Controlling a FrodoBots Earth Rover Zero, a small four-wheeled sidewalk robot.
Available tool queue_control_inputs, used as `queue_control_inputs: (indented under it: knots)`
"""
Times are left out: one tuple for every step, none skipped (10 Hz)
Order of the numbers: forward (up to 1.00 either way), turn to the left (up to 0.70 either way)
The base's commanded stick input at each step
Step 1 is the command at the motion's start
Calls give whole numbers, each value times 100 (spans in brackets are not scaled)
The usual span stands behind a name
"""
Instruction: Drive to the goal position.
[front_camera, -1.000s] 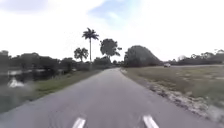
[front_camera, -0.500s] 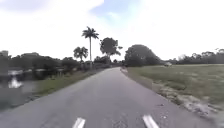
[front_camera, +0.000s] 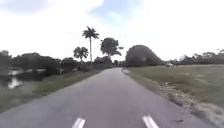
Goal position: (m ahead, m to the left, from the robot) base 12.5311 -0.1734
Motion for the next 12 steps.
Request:
queue_control_inputs:
  knots:
    - [85, 0]
    - [85, 0]
    - [85, 0]
    - [85, 0]
    - [85, 0]
    - [85, 0]
    - [85, 0]
    - [85, 0]
    - [85, 0]
    - [85, 0]
    - [85, 0]
    - [85, 0]
